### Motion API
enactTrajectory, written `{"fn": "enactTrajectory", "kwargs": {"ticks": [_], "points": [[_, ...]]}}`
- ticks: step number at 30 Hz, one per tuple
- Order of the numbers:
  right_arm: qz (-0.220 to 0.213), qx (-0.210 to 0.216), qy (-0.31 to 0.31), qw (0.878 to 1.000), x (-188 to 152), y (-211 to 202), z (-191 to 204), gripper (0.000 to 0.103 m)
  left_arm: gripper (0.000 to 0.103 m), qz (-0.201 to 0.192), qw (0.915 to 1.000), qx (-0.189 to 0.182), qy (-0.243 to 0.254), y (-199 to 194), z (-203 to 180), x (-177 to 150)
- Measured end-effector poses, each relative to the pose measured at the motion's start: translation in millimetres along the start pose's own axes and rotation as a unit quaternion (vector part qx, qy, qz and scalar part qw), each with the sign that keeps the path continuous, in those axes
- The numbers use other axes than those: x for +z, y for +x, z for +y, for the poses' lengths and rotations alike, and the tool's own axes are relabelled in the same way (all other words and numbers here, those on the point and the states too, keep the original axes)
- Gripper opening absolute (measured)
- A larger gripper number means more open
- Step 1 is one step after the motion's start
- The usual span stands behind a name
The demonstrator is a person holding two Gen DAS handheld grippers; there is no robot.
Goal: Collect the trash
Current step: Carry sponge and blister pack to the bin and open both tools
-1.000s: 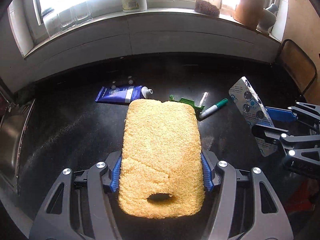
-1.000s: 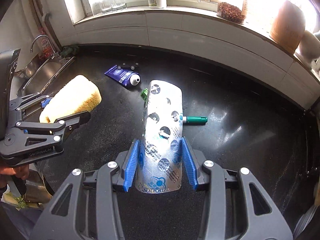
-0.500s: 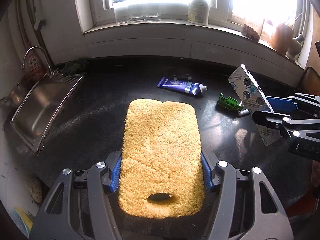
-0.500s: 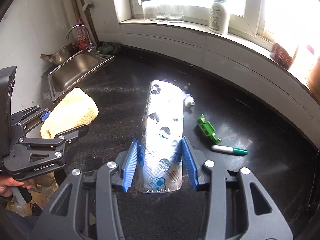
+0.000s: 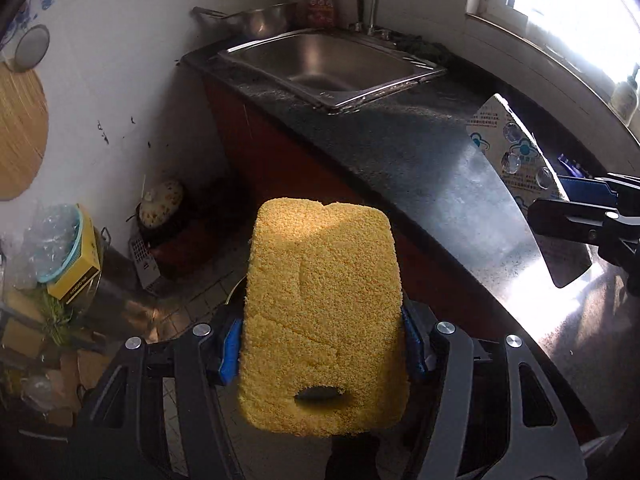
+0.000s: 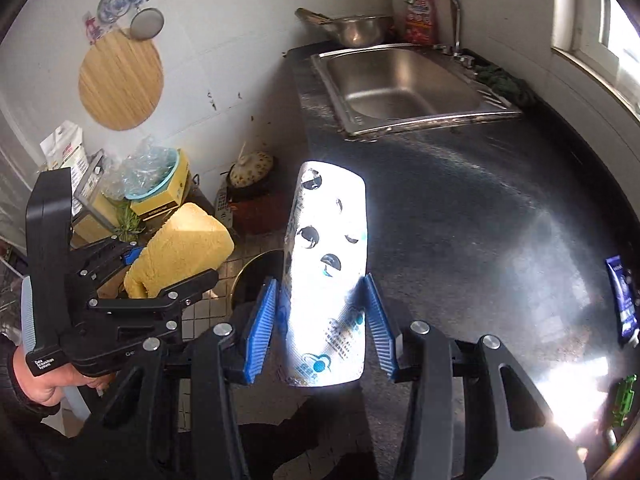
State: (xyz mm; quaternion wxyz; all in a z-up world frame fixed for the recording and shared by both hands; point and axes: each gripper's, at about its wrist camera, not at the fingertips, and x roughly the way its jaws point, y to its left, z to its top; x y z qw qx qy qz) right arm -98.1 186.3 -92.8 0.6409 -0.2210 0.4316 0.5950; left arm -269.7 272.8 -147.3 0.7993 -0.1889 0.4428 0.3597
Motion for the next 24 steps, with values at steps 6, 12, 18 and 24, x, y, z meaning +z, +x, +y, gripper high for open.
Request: {"fn": "enactTrajectory", "kwargs": {"ticks": [6, 12, 18, 24], "points": [[0.05, 0.056, -0.042, 0.996, 24, 79, 66, 0.046, 0.06, 0.017, 0.998, 0.012, -0.06, 34, 64, -31], [0.104, 0.056, -0.063, 0.991, 27, 154, 87, 0.046, 0.06, 0.05, 0.9957, 0.0, -0.079, 97, 91, -53], [0.136, 0.05, -0.058, 0.988, 28, 196, 87, 0.046, 0.06, 0.059, 0.9939, -0.025, -0.09, 130, 101, -58], [0.146, 0.048, -0.053, 0.987, 33, 205, 87, 0.071, 0.083, 0.056, 0.9942, -0.037, -0.084, 137, 106, -59]]}}
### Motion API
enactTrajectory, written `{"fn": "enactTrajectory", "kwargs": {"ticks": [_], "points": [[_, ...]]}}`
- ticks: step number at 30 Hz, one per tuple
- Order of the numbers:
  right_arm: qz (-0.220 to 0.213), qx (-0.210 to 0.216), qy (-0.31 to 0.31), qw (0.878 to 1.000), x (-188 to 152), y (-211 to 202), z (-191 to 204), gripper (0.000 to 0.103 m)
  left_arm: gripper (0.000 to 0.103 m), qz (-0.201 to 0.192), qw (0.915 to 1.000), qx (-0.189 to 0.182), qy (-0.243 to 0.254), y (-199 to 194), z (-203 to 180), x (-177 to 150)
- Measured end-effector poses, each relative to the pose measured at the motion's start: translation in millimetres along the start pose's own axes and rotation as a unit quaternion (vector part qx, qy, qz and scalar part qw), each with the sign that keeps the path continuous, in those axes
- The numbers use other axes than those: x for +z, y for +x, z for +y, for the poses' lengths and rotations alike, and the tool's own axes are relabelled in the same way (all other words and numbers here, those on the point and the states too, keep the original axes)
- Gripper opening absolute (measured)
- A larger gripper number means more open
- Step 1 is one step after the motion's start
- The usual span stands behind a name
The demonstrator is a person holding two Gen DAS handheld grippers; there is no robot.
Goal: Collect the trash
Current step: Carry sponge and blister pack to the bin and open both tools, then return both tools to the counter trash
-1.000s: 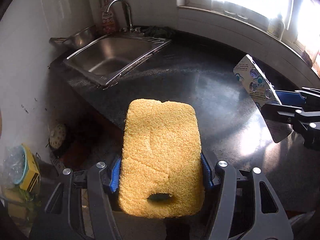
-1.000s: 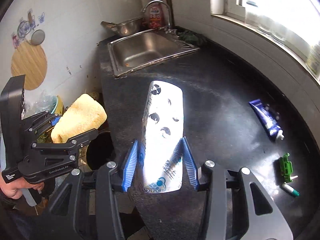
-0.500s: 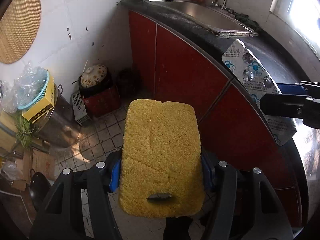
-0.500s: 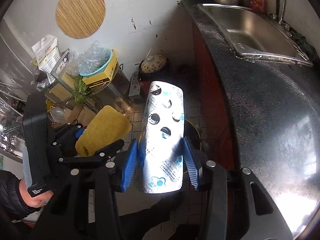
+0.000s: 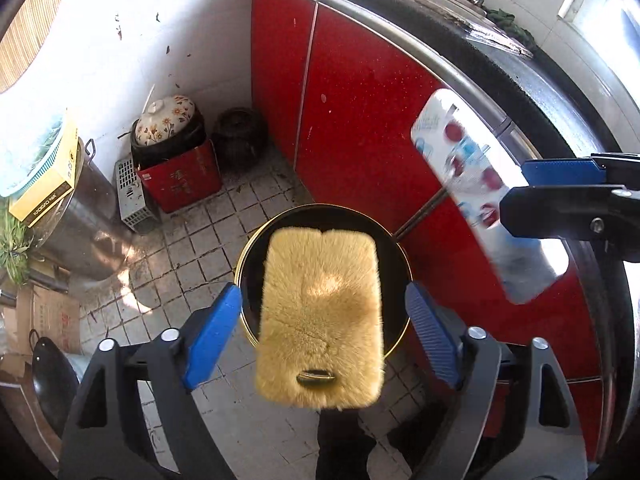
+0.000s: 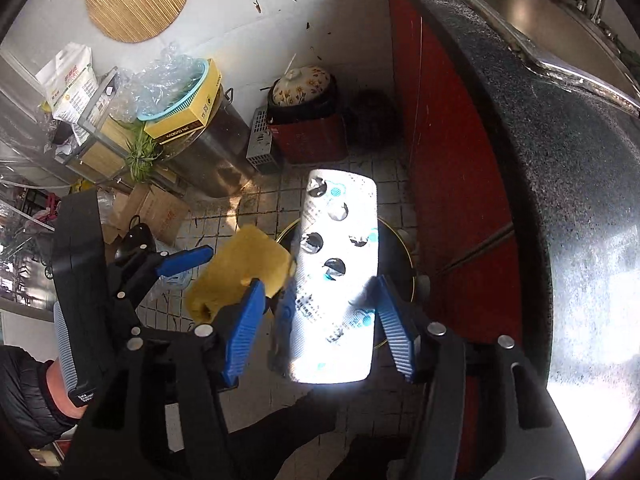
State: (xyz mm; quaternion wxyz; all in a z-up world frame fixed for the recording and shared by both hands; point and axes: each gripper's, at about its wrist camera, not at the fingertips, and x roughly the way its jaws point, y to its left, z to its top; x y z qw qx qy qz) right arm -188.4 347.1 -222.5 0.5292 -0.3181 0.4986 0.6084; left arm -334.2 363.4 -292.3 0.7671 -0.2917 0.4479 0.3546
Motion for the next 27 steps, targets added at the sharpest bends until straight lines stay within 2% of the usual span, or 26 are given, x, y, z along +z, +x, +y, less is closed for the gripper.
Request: {"fn": "enactTrajectory", "kwargs": {"ticks": [1, 11, 16, 18, 22, 24, 27], "points": [[-0.004, -0.002, 0.001, 1.0, 1, -2, 0, 0.074, 0.084, 0.001, 1.0, 0.0, 0.002, -1, 0, 0], [-0.033, 0.012, 0.018, 0.999, -7, -45, -11, 0.077, 0.084, -0.002, 0.9997, 0.016, 0.018, -28, -5, -5], [-0.071, -0.007, 0.05, 0.996, -24, -97, -29, 0.081, 0.085, -0.027, 0.9982, 0.015, 0.052, -59, -35, 7], [-0.096, -0.021, 0.066, 0.993, -39, -126, -41, 0.083, 0.089, -0.045, 0.9955, 0.01, 0.082, -75, -59, 17], [-0.137, -0.067, 0.113, 0.982, -82, -190, -77, 0.083, 0.09, -0.077, 0.9822, -0.012, 0.171, -101, -122, 37], [-0.154, -0.094, 0.146, 0.973, -109, -220, -100, 0.084, 0.091, -0.087, 0.9736, -0.047, 0.206, -111, -161, 49], [-0.18, -0.137, 0.205, 0.952, -158, -265, -135, 0.084, 0.092, -0.093, 0.9529, -0.103, 0.27, -123, -231, 60]]}}
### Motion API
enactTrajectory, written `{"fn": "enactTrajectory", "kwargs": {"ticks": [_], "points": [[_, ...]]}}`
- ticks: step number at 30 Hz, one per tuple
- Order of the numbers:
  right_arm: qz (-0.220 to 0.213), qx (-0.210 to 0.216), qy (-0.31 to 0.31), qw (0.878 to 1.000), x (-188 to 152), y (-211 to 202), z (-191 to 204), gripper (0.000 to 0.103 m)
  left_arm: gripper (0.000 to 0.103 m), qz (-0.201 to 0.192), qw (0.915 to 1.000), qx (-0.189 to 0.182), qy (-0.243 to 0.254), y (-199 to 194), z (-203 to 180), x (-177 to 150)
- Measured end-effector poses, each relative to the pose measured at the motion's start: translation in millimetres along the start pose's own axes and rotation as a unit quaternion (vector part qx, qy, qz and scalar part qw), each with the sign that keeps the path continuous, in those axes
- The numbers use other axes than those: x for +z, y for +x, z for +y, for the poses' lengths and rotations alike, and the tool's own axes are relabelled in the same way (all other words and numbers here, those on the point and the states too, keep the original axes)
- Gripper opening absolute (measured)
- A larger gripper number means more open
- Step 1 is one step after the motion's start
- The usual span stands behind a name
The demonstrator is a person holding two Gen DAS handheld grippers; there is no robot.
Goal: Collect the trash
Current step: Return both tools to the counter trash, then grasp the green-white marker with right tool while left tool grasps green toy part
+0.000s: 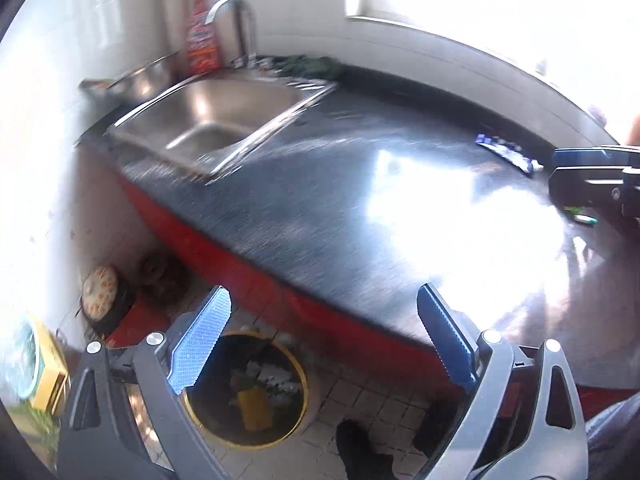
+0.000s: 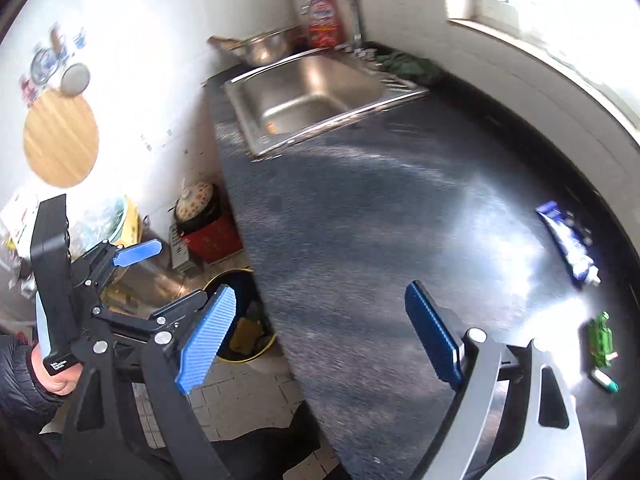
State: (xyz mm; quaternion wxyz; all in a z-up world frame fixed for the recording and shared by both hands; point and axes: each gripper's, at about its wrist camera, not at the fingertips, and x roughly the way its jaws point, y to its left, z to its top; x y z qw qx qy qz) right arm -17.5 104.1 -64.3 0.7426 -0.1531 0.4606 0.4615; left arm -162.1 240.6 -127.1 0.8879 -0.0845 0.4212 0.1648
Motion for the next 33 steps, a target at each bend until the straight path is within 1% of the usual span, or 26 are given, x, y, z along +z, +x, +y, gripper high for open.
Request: {"fn": "enactTrajectory", "kwargs": {"ticks": [3, 6, 9, 13, 17, 20, 24, 26, 28, 30, 33], "points": [[-0.027, -0.058, 0.055, 0.996, -18, -43, -59, 0.084, 0.092, -0.019, 0.9962, -0.055, 0.064, 6, -63, 39], [-0.049, -0.107, 0.105, 0.987, -43, -80, -112, 0.084, 0.092, -0.027, 0.9874, -0.108, 0.113, 13, -128, 66], [-0.059, -0.141, 0.147, 0.977, -75, -110, -152, 0.084, 0.092, -0.024, 0.976, -0.143, 0.162, 21, -189, 76], [-0.068, -0.171, 0.186, 0.965, -109, -142, -188, 0.084, 0.092, -0.018, 0.9595, -0.176, 0.22, 27, -245, 77], [-0.07, -0.19, 0.211, 0.956, -135, -157, -210, 0.084, 0.092, -0.01, 0.9468, -0.193, 0.257, 31, -277, 76], [-0.07, -0.192, 0.226, 0.952, -147, -163, -226, 0.084, 0.092, -0.007, 0.9412, -0.198, 0.273, 36, -290, 79], [-0.065, -0.185, 0.234, 0.952, -152, -162, -245, 0.084, 0.092, -0.002, 0.9357, -0.204, 0.287, 48, -305, 86], [-0.063, -0.177, 0.23, 0.955, -153, -159, -253, 0.084, 0.092, 0.001, 0.9303, -0.209, 0.301, 56, -314, 89], [-0.054, -0.167, 0.217, 0.96, -154, -154, -263, 0.084, 0.092, 0.001, 0.9216, -0.217, 0.322, 65, -325, 93], [-0.038, -0.163, 0.196, 0.966, -155, -146, -273, 0.084, 0.092, -0.001, 0.9098, -0.223, 0.35, 78, -338, 97], [-0.014, -0.151, 0.171, 0.974, -158, -133, -293, 0.084, 0.092, 0.0, 0.8888, -0.235, 0.393, 100, -357, 103]]}}
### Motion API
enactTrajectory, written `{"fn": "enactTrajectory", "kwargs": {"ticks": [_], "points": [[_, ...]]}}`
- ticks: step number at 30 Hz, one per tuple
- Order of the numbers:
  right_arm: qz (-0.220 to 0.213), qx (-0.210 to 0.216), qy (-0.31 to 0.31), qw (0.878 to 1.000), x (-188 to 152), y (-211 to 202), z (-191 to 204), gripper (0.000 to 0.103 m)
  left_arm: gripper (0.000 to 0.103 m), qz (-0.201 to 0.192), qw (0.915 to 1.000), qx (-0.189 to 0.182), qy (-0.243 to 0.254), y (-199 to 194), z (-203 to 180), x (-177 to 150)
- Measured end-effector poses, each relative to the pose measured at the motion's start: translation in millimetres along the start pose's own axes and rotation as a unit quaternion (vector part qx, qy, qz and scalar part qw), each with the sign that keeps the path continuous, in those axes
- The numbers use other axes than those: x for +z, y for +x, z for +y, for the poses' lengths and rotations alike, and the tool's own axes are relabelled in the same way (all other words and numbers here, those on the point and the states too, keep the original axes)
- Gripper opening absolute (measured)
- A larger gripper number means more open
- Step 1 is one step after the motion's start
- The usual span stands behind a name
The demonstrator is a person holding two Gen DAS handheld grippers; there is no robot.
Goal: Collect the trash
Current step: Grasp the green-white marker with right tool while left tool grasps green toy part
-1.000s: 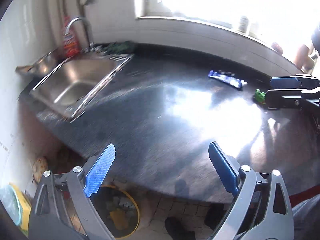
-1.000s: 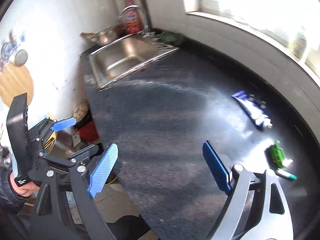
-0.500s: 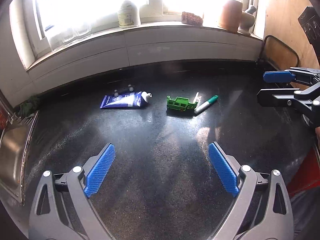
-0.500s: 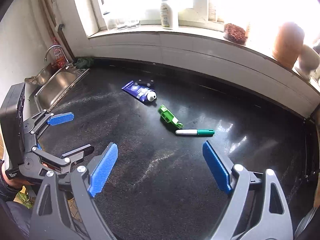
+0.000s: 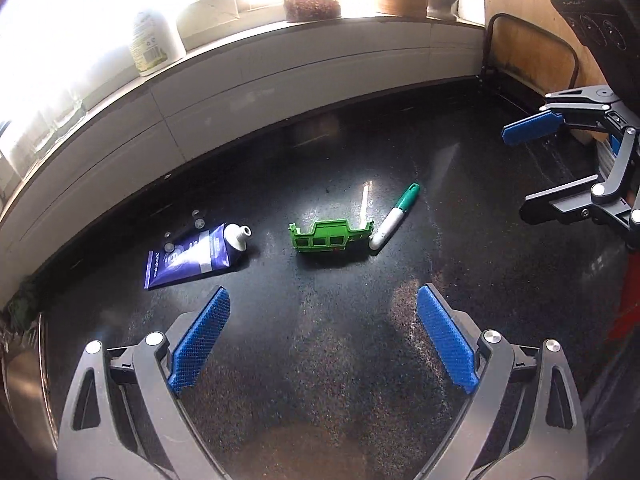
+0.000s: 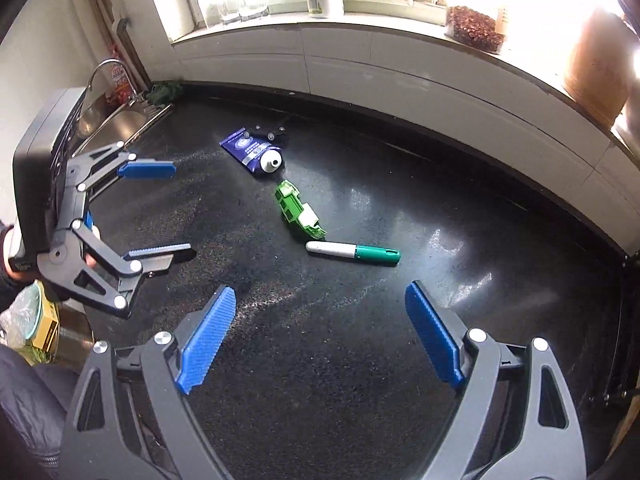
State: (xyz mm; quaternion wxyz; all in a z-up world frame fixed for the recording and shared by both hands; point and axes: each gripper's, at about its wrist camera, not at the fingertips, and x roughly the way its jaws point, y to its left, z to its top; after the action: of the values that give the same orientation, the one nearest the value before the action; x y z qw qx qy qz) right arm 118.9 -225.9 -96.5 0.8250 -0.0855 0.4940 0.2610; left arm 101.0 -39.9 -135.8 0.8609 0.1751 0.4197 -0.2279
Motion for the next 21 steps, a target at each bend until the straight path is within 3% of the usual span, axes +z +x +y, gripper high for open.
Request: {"fn": "enactTrajectory", "kwargs": {"ticks": [8, 14, 21], "points": [[0.055, 0.023, -0.059, 0.996, 8, 65, -41, 0.084, 0.092, 0.033, 0.9889, -0.028, 0.142, 77, 0, 30], [0.081, 0.026, -0.133, 0.987, 14, 118, -50, 0.084, 0.092, 0.057, 0.9779, -0.074, 0.187, 117, 6, 37], [0.076, 0.053, -0.203, 0.975, 25, 144, -48, 0.081, 0.092, 0.067, 0.9613, -0.126, 0.236, 136, 0, 37]]}}
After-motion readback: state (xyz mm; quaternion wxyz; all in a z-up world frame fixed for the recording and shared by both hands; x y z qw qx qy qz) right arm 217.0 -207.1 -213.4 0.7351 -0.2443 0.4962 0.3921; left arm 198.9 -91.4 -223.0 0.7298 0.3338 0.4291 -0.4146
